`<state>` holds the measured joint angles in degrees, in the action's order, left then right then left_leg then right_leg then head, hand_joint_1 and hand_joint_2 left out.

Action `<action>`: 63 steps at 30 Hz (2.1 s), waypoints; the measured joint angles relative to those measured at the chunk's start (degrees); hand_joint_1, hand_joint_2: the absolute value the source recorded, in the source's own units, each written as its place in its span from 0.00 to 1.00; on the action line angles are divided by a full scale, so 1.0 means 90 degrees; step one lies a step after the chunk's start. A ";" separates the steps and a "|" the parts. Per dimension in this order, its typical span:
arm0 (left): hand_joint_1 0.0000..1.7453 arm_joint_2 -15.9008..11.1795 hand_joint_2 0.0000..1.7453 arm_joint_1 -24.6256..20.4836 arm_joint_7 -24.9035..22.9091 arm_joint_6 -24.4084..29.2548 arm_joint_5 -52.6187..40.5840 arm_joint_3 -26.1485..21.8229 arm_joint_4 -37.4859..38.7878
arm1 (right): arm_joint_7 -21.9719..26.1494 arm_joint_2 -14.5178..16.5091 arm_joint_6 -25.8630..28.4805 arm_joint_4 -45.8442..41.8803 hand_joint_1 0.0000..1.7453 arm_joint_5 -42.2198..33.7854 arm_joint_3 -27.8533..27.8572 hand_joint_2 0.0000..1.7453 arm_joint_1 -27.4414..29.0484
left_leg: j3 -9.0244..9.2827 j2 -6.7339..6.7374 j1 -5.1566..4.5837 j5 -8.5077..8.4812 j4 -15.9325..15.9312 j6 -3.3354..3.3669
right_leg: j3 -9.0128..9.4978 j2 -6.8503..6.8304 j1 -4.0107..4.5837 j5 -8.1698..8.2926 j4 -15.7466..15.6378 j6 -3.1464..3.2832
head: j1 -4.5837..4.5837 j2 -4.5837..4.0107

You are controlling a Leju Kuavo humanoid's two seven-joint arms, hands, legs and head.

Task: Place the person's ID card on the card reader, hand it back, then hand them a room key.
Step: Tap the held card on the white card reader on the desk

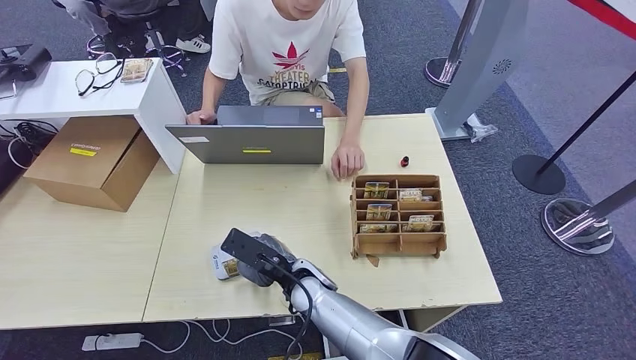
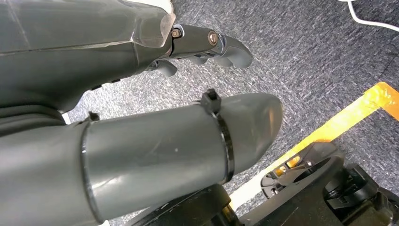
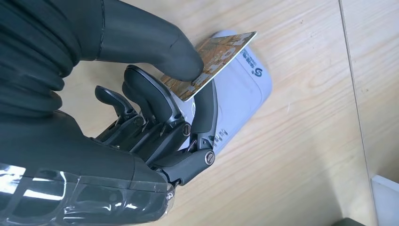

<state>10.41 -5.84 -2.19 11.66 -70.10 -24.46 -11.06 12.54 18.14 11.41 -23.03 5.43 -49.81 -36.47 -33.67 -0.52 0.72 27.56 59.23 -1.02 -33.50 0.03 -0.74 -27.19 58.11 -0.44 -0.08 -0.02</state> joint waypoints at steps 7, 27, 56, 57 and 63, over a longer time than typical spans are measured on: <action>0.00 -0.0010 0.00 -0.0007 -0.0007 -0.0047 -0.0019 0.0015 0.0000 | 0.0025 0.0000 0.0023 0.0044 1.00 -0.0222 -0.0150 1.00 0.0063 | 0.0000 0.0000 0.0000 0.0000 0.0000 0.0000 | 0.0000 0.0000 0.0000 0.0000 0.0000 0.0000 | -0.0001 0.0000; 0.00 -0.0001 0.00 -0.0016 -0.0027 -0.0087 -0.0005 0.0126 0.0000 | 0.0427 0.0000 0.0123 0.0144 1.00 -0.0324 -0.0199 1.00 -0.0093 | 0.0001 0.0000 0.0000 0.0000 0.0000 0.0000 | 0.0000 0.0000 0.0000 0.0000 0.0000 0.0000 | -0.0001 0.0000; 0.00 -0.0068 0.00 0.0002 -0.0022 -0.0094 0.0041 0.0250 0.0000 | -0.0049 0.0000 0.0429 0.0384 1.00 -0.0163 -0.0250 1.00 -0.0190 | 0.0001 0.0000 0.0000 0.0000 0.0000 0.0000 | 0.0000 0.0000 0.0000 0.0000 0.0000 0.0000 | -0.0001 0.0000; 0.00 -0.0073 0.00 0.0004 -0.0022 -0.0094 0.0045 0.0259 0.0000 | -0.0063 0.0000 0.0440 0.0394 1.00 -0.0160 -0.0250 1.00 -0.0192 | 0.0001 0.0000 0.0000 0.0000 0.0000 0.0000 | 0.0000 0.0000 0.0000 0.0000 0.0000 0.0000 | -0.0001 0.0000; 0.00 -0.0085 0.00 0.0011 -0.0011 -0.0093 0.0067 0.0279 0.0000 | -0.0128 0.0000 0.0474 0.0447 1.00 -0.0147 -0.0250 1.00 -0.0194 | 0.0001 0.0000 0.0000 0.0000 0.0000 0.0000 | 0.0000 0.0000 0.0000 0.0000 0.0000 0.0000 | -0.0001 0.0000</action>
<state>9.65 -5.74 -2.28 10.82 -69.49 -21.95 -11.06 11.39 18.14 15.68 -19.01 4.10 -52.06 -38.22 -33.66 -0.52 0.72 27.56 59.23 -1.02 -33.50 0.02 -0.74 -27.19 58.11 -0.44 -0.09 -0.02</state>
